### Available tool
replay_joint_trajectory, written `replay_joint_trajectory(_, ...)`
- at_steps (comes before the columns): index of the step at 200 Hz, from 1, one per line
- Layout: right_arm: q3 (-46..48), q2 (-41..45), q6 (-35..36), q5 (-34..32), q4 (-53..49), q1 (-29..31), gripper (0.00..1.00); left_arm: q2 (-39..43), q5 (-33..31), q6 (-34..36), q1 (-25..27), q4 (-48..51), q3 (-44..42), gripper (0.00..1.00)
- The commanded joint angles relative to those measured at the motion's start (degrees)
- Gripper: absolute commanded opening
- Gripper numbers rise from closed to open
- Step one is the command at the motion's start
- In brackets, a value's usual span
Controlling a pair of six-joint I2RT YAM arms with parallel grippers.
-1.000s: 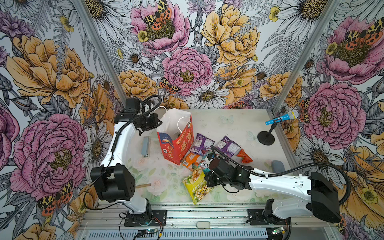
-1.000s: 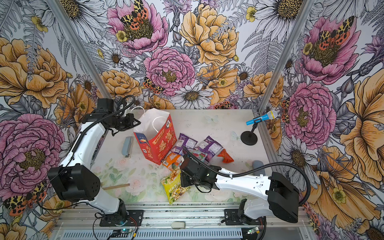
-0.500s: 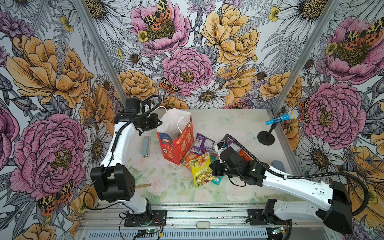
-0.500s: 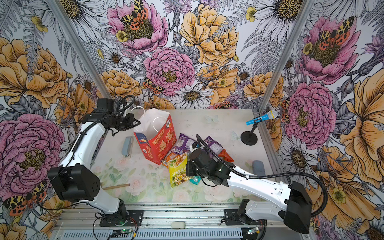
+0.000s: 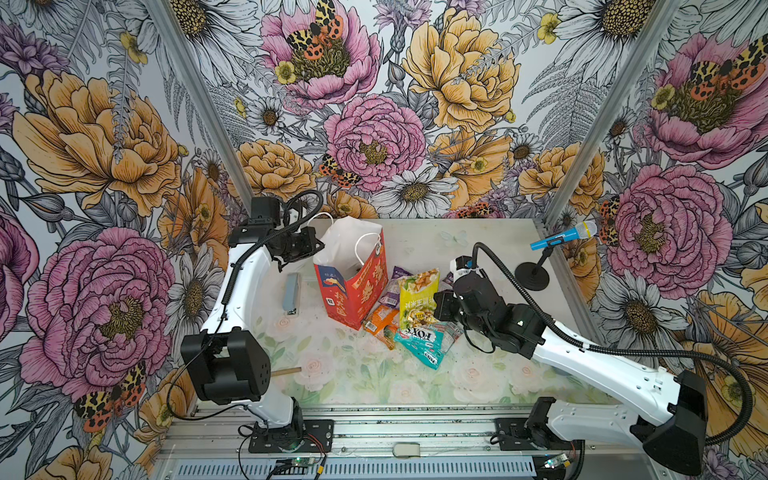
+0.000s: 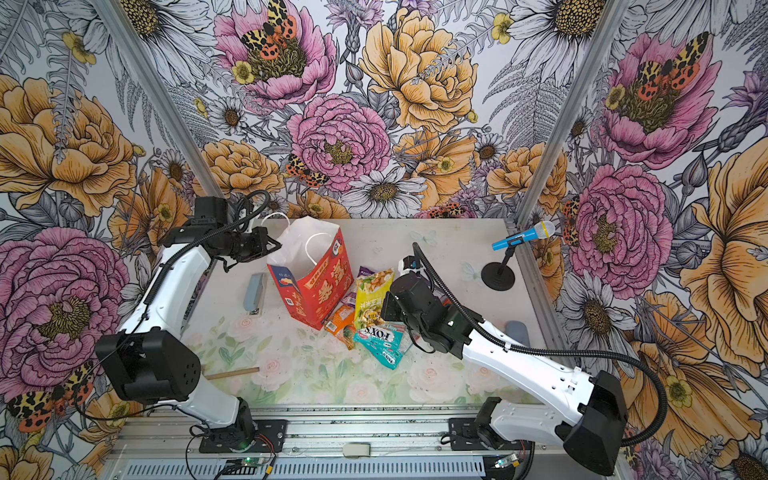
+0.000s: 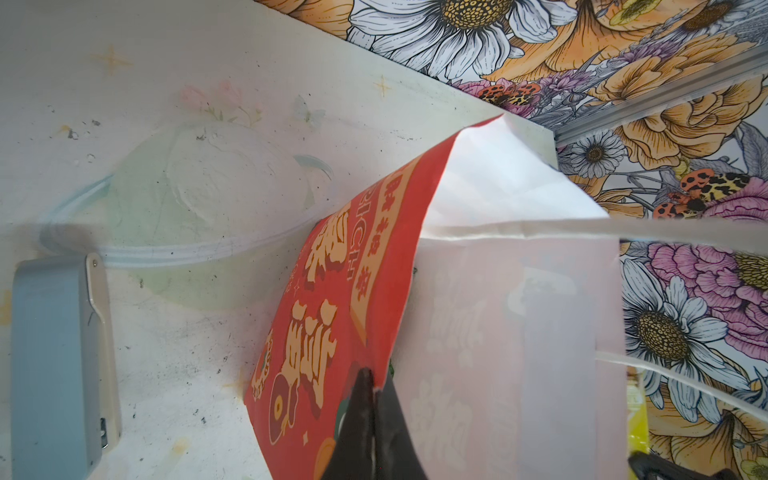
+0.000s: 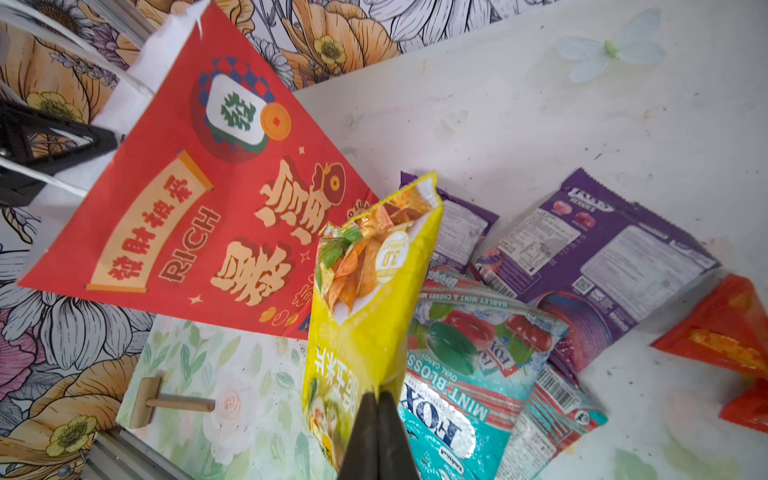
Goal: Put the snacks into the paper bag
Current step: 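Carry the yellow chip bag with the right gripper above the paper bag opening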
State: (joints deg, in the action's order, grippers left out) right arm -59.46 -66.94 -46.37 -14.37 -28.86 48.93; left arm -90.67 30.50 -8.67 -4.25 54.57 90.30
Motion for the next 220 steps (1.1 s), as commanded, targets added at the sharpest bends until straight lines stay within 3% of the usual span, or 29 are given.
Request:
replay_joint_trajectory(1,-4.3,-1.0,3.5,-4.8,2.0,-1.0,0.00,1.4,-0.4,-0.4,-0.4,-0.4,-1.0,0.00)
replay_joint_trajectory(129,-30.0,-18.0,19.9,-8.9,9.8,-6.3,0.00,1.4,-0.2,-0.5,-0.2,-0.4,-1.1,0.00)
replay_joint_trajectory(220,-48.9,-32.1,25.9,-5.8,12.3,-6.8,0.00,1.5,0.1,-0.4,0.0,-0.3,-1.0,0.00)
